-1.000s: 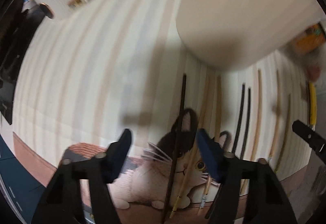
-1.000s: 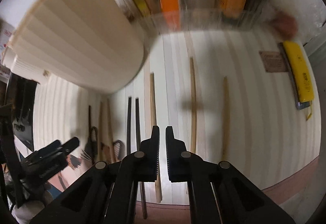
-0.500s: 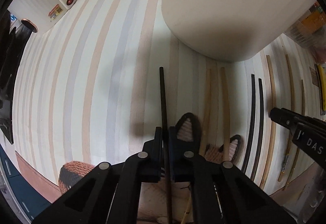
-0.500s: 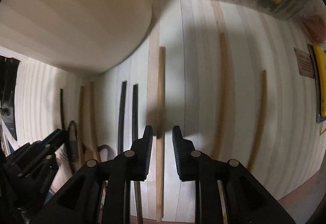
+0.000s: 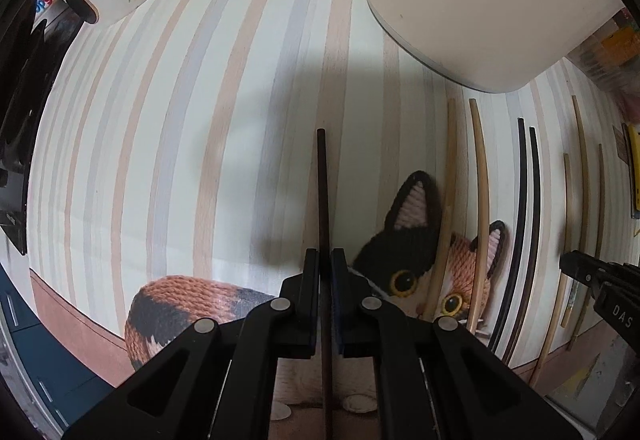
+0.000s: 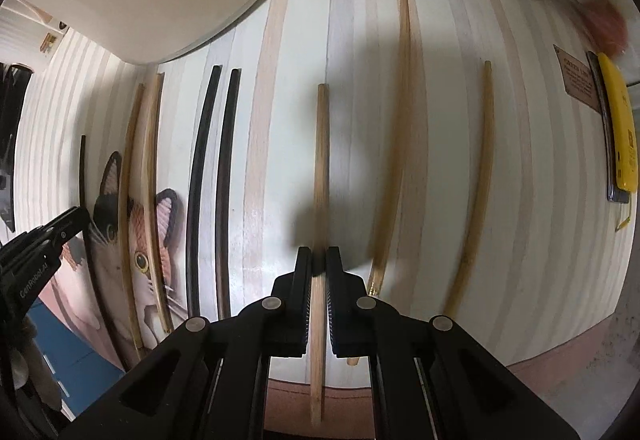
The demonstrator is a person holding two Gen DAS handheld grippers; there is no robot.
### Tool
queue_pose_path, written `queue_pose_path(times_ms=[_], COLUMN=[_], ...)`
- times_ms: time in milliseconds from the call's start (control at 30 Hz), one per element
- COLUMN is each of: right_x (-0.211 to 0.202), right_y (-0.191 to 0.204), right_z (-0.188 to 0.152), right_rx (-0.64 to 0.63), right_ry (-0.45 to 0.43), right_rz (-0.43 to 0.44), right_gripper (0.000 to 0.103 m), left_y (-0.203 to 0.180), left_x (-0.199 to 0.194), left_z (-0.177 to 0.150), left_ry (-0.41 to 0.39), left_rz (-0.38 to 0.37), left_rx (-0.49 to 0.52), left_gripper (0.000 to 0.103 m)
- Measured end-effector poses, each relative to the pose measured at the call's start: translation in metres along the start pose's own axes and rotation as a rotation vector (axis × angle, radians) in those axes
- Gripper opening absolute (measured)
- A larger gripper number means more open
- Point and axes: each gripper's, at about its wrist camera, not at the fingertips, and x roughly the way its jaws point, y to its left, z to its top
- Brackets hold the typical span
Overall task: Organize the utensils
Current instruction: 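Grasp a black chopstick with the left tool while the right tool grasps a wooden chopstick, then lift both chopsticks upright and carry them over the beige holder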
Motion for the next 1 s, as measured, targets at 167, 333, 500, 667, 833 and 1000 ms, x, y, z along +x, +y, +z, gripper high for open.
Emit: queue_pose_path(times_ms=[167, 333, 500, 667, 833, 1000], right_x=[0.003, 0.008, 0.018, 0.016, 0.009, -0.018], right_y=[-0.001, 0.005, 0.018, 0.013, 0.003, 0.002], right_z=[0.006, 0.026, 0.039, 0.038, 0.026, 0.022], right_rx=[-0.001, -0.018, -0.008, -0.014, 0.024, 0.02], right_ry=[0.036, 0.076, 0.115, 0.107, 0.059, -0.028], right_rz=[-0.02, -0.052, -0.064, -0.072, -0.045, -0.036], right_gripper=[0.008, 0.008, 0.008, 0.008, 0.007, 0.007], left_y=[-0.005, -0.022, -0.027, -0.037, -0.032, -0.027], left_x=[0.006, 0.0, -0.002, -0.003, -0.004, -0.027], left_z=[0.006, 0.011, 0.016, 0.017, 0.015, 0.009], left_ry=[0.015, 0.02, 0.029, 0.032, 0.008, -0.06], left_rz=[-0.001, 0.0, 0.004, 0.012, 0.013, 0.024], left_rx=[0.002, 0.006, 0.017, 0.02, -0.01, -0.018], left_gripper=[0.004, 0.004, 0.004, 0.004, 0.003, 0.003])
